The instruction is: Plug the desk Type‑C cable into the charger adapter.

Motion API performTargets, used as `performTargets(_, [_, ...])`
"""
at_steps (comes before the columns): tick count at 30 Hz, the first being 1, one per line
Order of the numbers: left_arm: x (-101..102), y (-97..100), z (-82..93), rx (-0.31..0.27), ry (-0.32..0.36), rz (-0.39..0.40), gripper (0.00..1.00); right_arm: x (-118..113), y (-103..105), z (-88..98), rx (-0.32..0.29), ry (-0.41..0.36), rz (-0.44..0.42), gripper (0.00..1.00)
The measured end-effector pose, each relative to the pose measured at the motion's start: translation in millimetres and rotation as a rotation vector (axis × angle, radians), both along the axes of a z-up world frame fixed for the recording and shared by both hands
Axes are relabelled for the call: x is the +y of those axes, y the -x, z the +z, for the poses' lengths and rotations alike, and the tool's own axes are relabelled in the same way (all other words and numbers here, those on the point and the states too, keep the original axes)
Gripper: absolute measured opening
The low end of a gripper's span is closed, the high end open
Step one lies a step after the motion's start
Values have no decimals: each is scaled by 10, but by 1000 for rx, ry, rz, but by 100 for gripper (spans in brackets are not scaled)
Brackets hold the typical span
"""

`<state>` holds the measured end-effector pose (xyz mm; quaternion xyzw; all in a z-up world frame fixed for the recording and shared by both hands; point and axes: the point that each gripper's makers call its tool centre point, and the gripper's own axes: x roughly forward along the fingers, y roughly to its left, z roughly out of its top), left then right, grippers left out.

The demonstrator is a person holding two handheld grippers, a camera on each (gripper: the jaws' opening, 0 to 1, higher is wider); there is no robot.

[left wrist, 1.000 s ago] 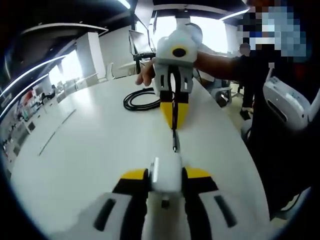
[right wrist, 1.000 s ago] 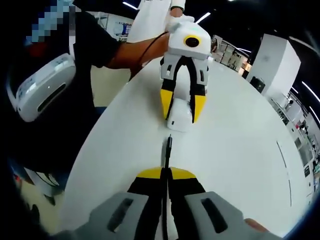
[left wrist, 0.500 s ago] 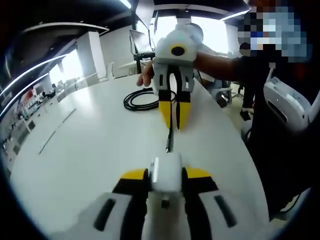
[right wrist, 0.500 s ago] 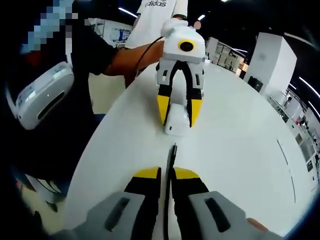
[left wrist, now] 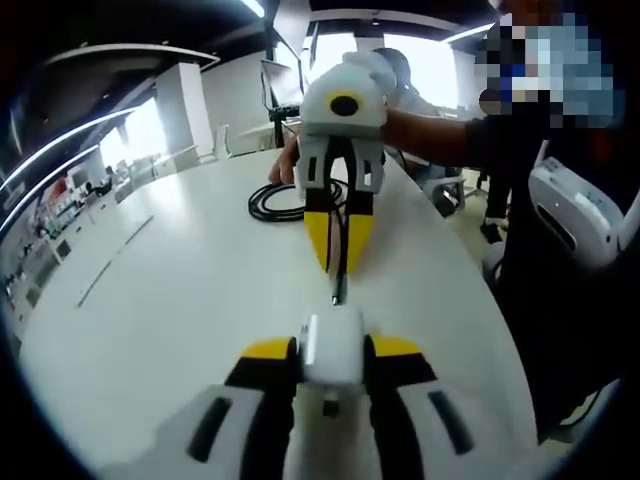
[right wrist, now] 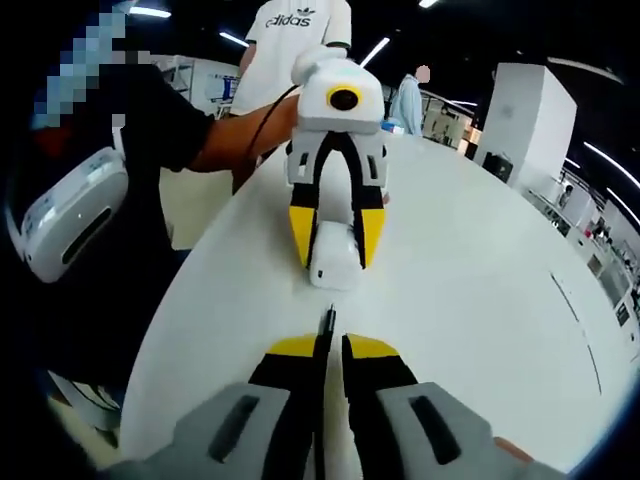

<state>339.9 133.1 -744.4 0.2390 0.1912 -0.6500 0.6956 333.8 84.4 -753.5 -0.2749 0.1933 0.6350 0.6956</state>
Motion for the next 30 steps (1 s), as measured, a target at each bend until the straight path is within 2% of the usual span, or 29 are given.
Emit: performTargets(30, [-30, 22, 3, 6, 4, -4, 26, 73, 20, -76, 73, -58, -29, 3])
